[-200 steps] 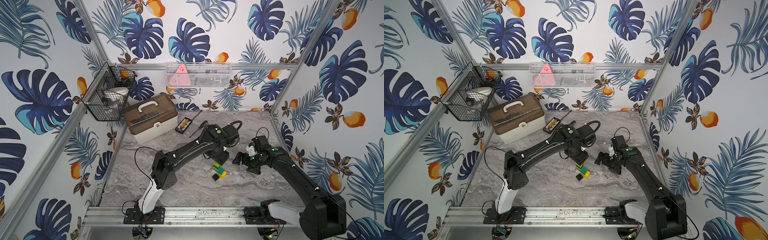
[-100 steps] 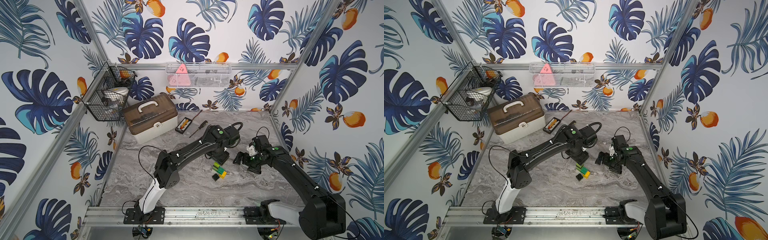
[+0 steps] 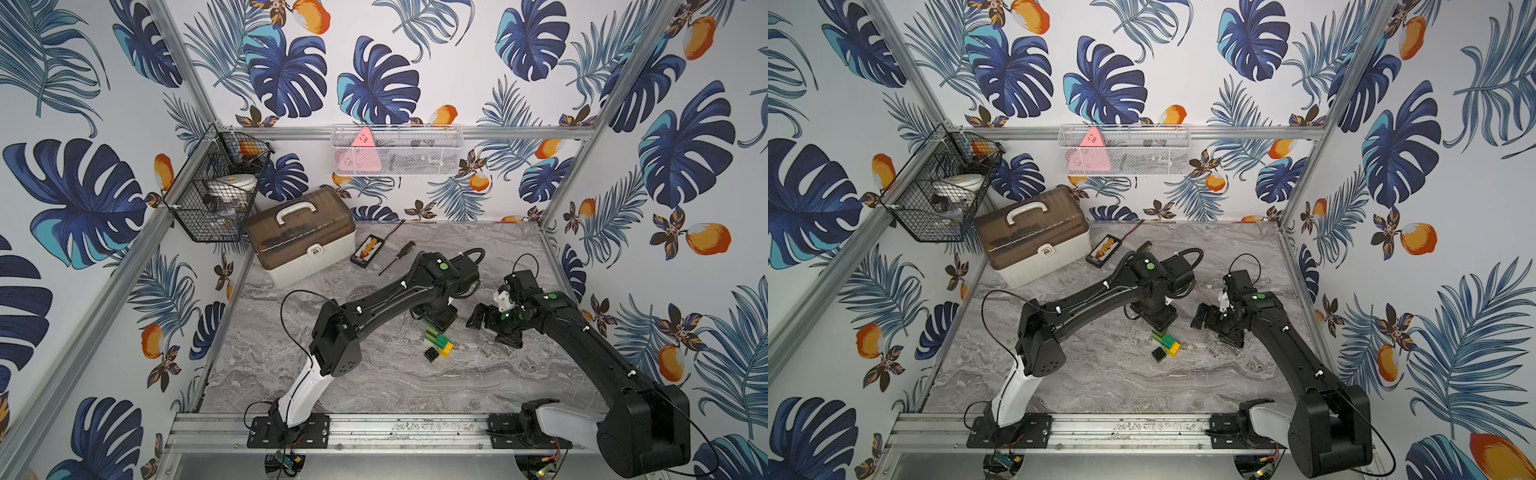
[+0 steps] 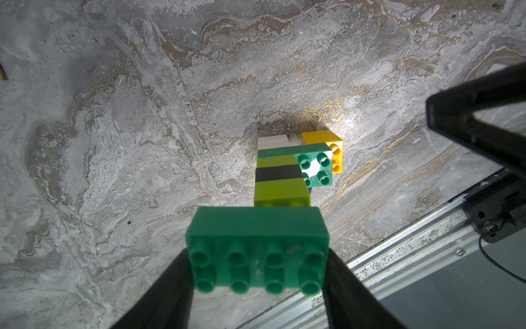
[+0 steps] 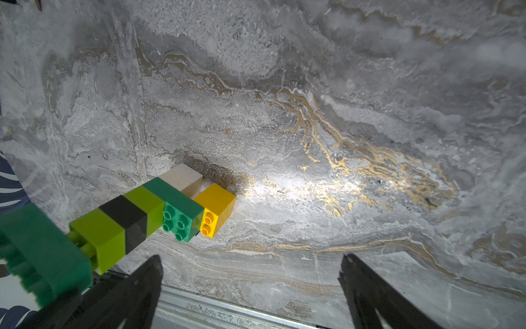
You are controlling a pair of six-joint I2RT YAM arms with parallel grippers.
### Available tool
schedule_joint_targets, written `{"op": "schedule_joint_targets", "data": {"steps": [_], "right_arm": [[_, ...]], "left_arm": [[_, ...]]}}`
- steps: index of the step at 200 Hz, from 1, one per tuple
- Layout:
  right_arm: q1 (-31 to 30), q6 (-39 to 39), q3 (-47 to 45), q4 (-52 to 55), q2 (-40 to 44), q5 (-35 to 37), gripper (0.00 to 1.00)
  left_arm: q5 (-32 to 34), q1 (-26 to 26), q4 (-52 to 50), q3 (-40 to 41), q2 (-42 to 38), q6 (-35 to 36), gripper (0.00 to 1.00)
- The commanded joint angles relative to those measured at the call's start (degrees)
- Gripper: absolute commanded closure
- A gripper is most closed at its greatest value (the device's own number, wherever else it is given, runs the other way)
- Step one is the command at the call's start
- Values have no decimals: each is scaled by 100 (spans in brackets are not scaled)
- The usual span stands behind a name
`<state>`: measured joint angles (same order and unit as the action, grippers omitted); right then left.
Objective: Assemble a giraffe with lego
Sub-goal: Assemble the lego brick with the lego brick.
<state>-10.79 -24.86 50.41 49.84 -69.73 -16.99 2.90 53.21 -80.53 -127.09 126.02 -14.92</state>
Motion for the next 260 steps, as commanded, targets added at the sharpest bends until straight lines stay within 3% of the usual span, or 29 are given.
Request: {"op": "schedule_joint_targets", "data": {"steps": [1, 139, 260], "right_arm": [[6, -5, 24, 19, 0, 38, 0], [88, 26, -86, -61, 57, -47, 0], [61, 340, 274, -25, 12, 167, 0]], "left_arm": [[-45, -8, -94, -31, 13, -20, 54], [346, -12, -469, -42, 213, -306, 54], [262, -1, -645, -47, 485, -574, 54]]}}
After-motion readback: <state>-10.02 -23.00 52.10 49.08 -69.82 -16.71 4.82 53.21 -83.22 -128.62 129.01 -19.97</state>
